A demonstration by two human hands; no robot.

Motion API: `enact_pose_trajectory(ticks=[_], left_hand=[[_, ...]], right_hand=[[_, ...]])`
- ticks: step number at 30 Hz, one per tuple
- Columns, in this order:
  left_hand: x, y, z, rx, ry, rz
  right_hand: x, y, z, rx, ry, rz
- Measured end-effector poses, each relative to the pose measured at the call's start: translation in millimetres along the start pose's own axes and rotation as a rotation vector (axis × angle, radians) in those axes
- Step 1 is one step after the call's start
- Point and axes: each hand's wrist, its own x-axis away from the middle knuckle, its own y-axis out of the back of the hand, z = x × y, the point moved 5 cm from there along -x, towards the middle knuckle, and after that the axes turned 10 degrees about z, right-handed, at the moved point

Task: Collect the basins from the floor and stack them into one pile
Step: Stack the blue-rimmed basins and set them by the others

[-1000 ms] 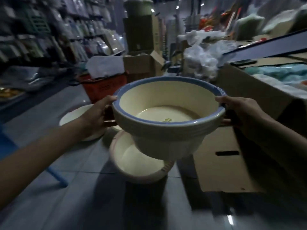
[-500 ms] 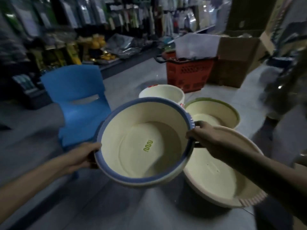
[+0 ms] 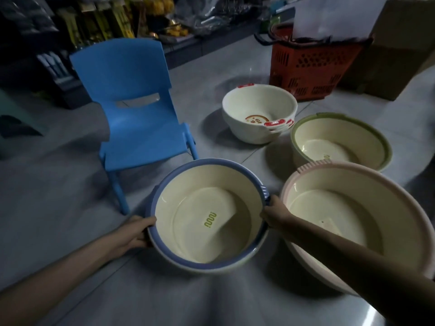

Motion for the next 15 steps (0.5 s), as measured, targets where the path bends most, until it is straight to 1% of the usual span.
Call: enact_pose_trajectory(ticks=[2,5,7,8,9,11,12,13,15], left_hand=[[-5,-3,10,-0.003,0.031,-0.002],[-7,-2,13,-0.050,0.040,-0.020],[0,0,4,-0.152,0.026,-0.027],[2,4,-2,-0.251,0.003,-0.055],[2,10,-9,-0.422,-0.026,-0.092],[13,19,-26,-0.858,-0.057,-0.190],[21,21,-35,-1.036,-0.067,-0.252],[27,22,-44,-1.165,-0.093,-0.304],[41,13,-64,-1.308,-0.173,-0.357]], right_hand=[[-2,-7,-5,0.070,-0.024,-0.028],[1,-12,-2,0.088,-0.058,-0.027],[0,-9,0,0.109,-0.064,-0.023],[0,-7,1,0.118,-0.066,-0.012],[-1,-6,1,0.128,-0.070,0.003],[5,-3,4,0.151,-0.065,0.029],[9,-2,6,0.169,-0.066,0.035],[11,0,6,0.181,-0.060,0.034],[17,1,7,0.216,-0.048,0.034]])
